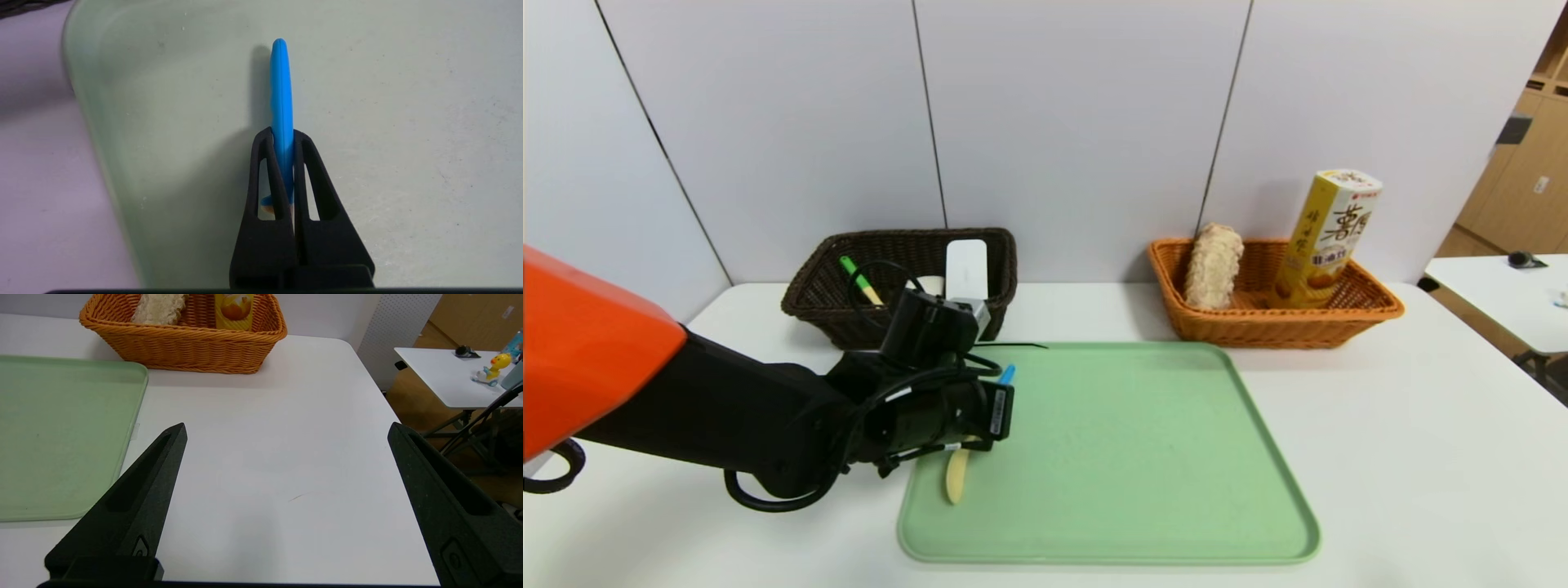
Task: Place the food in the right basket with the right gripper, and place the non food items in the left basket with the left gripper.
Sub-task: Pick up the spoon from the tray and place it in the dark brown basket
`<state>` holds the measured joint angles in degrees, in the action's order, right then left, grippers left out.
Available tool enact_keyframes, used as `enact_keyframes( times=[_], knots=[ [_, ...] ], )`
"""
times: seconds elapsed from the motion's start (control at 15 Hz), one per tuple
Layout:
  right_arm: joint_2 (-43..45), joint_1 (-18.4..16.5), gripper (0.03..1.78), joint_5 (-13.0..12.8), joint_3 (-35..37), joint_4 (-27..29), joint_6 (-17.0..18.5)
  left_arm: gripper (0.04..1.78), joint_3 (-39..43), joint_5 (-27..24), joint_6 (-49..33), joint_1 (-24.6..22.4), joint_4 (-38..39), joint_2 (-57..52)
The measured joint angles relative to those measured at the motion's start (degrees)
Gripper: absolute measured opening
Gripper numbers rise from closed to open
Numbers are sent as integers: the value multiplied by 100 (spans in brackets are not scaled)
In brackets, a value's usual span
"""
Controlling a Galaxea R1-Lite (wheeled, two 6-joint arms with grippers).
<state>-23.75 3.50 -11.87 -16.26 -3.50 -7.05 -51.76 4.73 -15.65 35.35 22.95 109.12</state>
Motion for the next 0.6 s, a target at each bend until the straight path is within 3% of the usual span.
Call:
enact_keyframes(
  times=[0.13,0.4,0.6],
  knots=[
    [0,-2,169,-5,12,2,0,7,-30,-138,41,34,267,-221],
    [0,-2,169,-2,33,9,-2,7,-411,-1011,297,12,772,-890],
    [0,0,169,0,34,11,-2,7,-1143,-1092,603,-503,766,-1102]
  ],
)
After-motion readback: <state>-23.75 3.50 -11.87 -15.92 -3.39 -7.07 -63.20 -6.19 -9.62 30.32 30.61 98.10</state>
